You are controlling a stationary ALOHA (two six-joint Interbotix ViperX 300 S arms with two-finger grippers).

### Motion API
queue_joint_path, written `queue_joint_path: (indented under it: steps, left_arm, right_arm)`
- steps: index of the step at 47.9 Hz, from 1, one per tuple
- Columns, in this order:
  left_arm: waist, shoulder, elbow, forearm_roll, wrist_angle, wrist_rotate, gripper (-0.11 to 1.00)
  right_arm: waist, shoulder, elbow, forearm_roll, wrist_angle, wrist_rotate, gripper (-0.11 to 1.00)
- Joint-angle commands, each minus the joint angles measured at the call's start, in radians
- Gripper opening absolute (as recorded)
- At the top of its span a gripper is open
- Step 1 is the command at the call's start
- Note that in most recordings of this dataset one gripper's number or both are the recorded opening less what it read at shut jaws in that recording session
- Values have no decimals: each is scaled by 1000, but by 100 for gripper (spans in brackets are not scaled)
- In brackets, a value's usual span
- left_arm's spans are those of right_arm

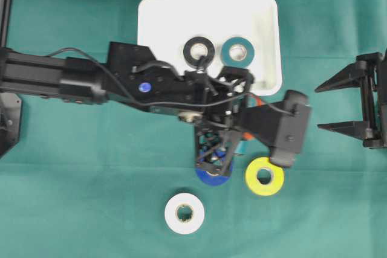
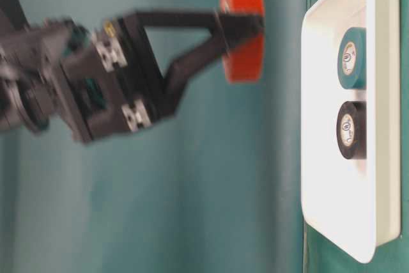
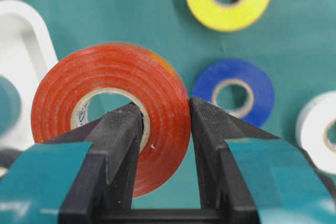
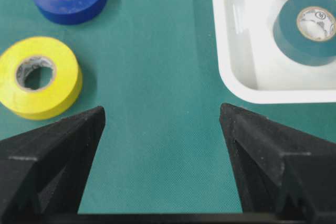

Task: Pick up the tape from a random location and place it into the white case.
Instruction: 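Lift the red roll with the left gripper and carry it to the tray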

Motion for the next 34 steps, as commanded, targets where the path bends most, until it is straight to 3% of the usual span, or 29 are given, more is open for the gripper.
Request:
queue_joint_path:
  steps: [1, 20, 34]
  left_arm:
    - [-6, -94, 54, -3, -38, -18, 22]
    - [-14, -321, 382, -3, -115, -156, 22]
    - [-15, -391, 482, -3, -173, -206, 22]
  right_arm:
    - [2, 6, -17, -2, -5, -2, 84]
    - [2, 5, -18, 0, -6, -2, 84]
    - [2, 5, -18, 0, -5, -2, 84]
